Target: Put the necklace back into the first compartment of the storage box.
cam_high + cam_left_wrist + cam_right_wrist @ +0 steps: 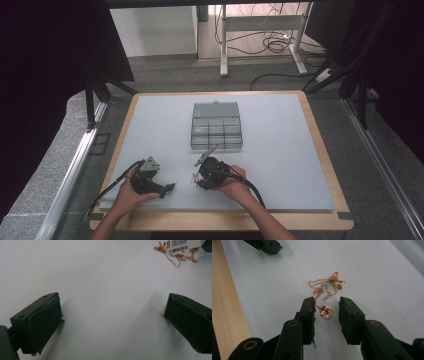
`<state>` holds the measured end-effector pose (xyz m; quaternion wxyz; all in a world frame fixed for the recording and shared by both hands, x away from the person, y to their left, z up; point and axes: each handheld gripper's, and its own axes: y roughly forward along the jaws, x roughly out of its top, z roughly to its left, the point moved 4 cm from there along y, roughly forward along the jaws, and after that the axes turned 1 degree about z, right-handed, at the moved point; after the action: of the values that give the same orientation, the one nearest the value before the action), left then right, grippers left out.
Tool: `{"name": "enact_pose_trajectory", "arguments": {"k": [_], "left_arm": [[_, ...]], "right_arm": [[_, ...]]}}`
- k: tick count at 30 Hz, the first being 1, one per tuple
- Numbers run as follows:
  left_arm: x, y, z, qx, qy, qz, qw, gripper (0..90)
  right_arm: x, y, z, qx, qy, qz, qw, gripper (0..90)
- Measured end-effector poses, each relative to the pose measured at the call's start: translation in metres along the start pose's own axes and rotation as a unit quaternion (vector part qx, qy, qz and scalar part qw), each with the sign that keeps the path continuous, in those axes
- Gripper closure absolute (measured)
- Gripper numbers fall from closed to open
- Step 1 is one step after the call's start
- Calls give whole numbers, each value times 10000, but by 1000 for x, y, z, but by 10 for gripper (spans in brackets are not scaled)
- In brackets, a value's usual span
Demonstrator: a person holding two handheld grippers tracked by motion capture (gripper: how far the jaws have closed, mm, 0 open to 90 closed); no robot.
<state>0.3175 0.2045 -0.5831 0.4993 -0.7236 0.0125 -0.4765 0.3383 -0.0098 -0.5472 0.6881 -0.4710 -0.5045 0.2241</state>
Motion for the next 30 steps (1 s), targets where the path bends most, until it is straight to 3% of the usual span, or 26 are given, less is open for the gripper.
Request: {"name": "enact_pose_trajectory", "arguments": {"k": [6, 11, 16, 30], "left_arm": [[0, 0, 0, 3, 4, -2, 10000, 13], [0, 0, 0, 5, 5, 0, 10000, 12], [0, 0, 0, 6, 5, 2, 10000, 13], [0, 0, 0, 6, 7, 3, 10000, 13]], "right_arm": [[0, 2, -1, -90, -35, 102, 9999, 701], [5, 4, 2, -262, -169, 375, 9988, 716], [9, 5, 2, -235, -204, 540, 9981, 747], [11, 5, 2, -196, -214, 583, 9979, 776]]}}
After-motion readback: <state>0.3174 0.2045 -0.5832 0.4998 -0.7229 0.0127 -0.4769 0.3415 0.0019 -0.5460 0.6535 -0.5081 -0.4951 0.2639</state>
